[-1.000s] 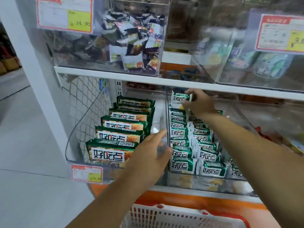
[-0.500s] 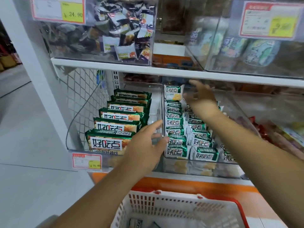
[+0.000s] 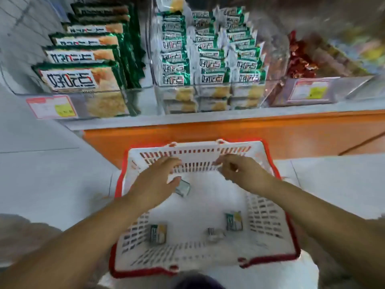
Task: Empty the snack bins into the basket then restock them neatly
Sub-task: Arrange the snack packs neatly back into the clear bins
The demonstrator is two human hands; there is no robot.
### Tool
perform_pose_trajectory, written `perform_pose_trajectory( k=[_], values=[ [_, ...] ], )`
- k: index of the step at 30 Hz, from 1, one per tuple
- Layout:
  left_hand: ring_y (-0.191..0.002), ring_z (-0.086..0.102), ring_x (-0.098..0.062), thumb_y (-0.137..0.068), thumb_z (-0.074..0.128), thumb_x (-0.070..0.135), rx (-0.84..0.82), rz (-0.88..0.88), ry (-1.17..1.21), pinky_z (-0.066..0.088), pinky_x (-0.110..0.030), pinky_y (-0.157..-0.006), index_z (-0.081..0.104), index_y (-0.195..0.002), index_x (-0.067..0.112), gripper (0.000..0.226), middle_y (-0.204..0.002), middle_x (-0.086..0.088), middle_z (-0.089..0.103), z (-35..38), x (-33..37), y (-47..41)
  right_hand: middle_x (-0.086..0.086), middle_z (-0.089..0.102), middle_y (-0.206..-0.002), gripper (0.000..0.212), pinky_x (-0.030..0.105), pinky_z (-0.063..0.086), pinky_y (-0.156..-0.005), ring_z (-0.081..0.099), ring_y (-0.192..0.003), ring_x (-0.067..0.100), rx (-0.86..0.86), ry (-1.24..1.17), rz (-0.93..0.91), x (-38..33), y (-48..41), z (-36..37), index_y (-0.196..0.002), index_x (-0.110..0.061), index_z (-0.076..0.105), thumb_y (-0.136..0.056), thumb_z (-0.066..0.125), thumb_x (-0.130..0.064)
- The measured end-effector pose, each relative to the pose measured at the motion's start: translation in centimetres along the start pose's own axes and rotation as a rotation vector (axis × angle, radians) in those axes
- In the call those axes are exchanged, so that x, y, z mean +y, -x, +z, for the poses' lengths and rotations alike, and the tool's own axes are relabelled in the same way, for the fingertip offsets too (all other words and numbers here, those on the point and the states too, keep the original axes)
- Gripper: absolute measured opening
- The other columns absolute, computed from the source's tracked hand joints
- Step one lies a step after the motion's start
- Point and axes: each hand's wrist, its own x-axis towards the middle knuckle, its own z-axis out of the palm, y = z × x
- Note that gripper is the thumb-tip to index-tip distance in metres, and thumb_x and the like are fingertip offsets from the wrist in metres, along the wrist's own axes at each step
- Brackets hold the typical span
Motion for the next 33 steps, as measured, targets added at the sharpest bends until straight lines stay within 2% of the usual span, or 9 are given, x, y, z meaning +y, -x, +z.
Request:
perform_pose_trajectory(
  k=[3,6,10,16,22,25,27,30,33],
  values=[
    [-0.128,0.049,-0.02,-0.099,0.054,0.029,-0.205,-0.122,0.008,0.04,-0.03,-0.1,0.039,-0.146,0.02,0.05,-0.149,-0.001,0.039,5.9,-3.3,-0.8,0.003,0.06,-0.125,0.022,0.019,0.045,-0.072,0.06,-0.09,0.018,-0.231,0.04,0.31,9.3,0.9,3.5,-0.111,-0.034,0.061,-0.091,0.065,-0.024],
    [-0.128,0.049,-0.023,-0.097,0.057,0.035,-0.269,-0.203,0.029,0.042,-0.034,-0.103,0.036,-0.149,0.018,0.058,-0.149,-0.006,0.04,10.3,-5.8,-1.5,0.003,0.054,-0.136,0.043,0.008,0.041,-0.075,0.059,-0.102,0.014,-0.326,0.178,0.437,14.9,1.7,6.7,-0.129,-0.025,0.055,-0.089,0.067,-0.021],
    [-0.126,0.051,-0.025,-0.094,0.062,0.034,-0.308,-0.285,0.082,0.044,-0.035,-0.1,0.037,-0.147,0.016,0.062,-0.147,-0.011,0.043,14.0,-8.2,-2.7,0.007,0.038,-0.146,0.066,0.028,0.039,-0.102,0.045,-0.129,0.023,-0.394,0.273,0.512,17.2,0.9,10.7,-0.146,-0.025,0.036,-0.087,0.059,-0.006],
    [-0.134,0.042,-0.03,-0.093,0.065,0.028,-0.218,-0.299,0.106,0.036,-0.04,-0.108,0.038,-0.147,0.011,0.063,-0.149,-0.014,0.04,16.0,-10.2,-5.0,0.006,0.043,-0.132,0.061,0.035,0.041,-0.098,0.046,-0.119,0.027,-0.4,0.532,0.55,18.2,1.6,13.2,-0.141,-0.028,0.037,-0.087,0.062,-0.018],
    [-0.146,0.024,-0.031,-0.092,0.065,0.024,-0.237,-0.24,0.027,0.024,-0.043,-0.117,0.032,-0.152,0.018,0.069,-0.158,-0.013,0.027,17.2,-11.1,-7.9,0.005,0.044,-0.119,0.043,0.03,0.047,-0.082,0.052,-0.1,0.021,-0.297,0.353,0.636,17.6,1.4,13.1,-0.118,-0.016,0.054,-0.08,0.071,-0.029],
    [-0.137,0.036,-0.031,-0.091,0.066,0.025,-0.313,-0.23,-0.056,0.036,-0.044,-0.11,0.03,-0.152,0.026,0.071,-0.15,-0.012,0.03,18.1,-10.9,-8.3,0.006,0.049,-0.115,0.039,0.029,0.043,-0.075,0.051,-0.089,0.018,-0.321,0.19,0.637,17.0,1.3,13.8,-0.107,-0.016,0.052,-0.079,0.074,-0.033],
    [-0.123,0.045,-0.03,-0.087,0.07,0.026,-0.345,-0.233,-0.109,0.046,-0.043,-0.1,0.034,-0.15,0.028,0.072,-0.136,-0.011,0.037,18.6,-10.8,-8.1,0.005,0.052,-0.12,0.055,0.035,0.047,-0.088,0.053,-0.102,0.02,-0.389,0.052,0.687,16.5,1.4,14.5,-0.117,-0.022,0.05,-0.076,0.073,-0.051],
    [-0.115,0.047,-0.027,-0.084,0.074,0.027,-0.356,-0.261,-0.126,0.049,-0.043,-0.094,0.046,-0.141,0.022,0.064,-0.128,-0.009,0.039,19.4,-10.8,-7.1,0.003,0.046,-0.134,0.093,0.043,0.038,-0.105,0.043,-0.125,0.026,-0.535,0.202,0.673,16.0,1.1,15.4,-0.139,-0.034,0.038,-0.062,0.063,-0.081],
    [-0.119,0.047,-0.027,-0.081,0.077,0.036,-0.309,-0.33,-0.049,0.049,-0.043,-0.096,0.047,-0.139,0.019,0.067,-0.133,-0.009,0.038,20.3,-10.6,-5.9,0.002,0.044,-0.133,0.095,0.043,0.038,-0.104,0.038,-0.127,0.026,-0.588,0.312,0.663,15.3,0.8,16.5,-0.137,-0.034,0.037,-0.059,0.068,-0.078]
  ],
)
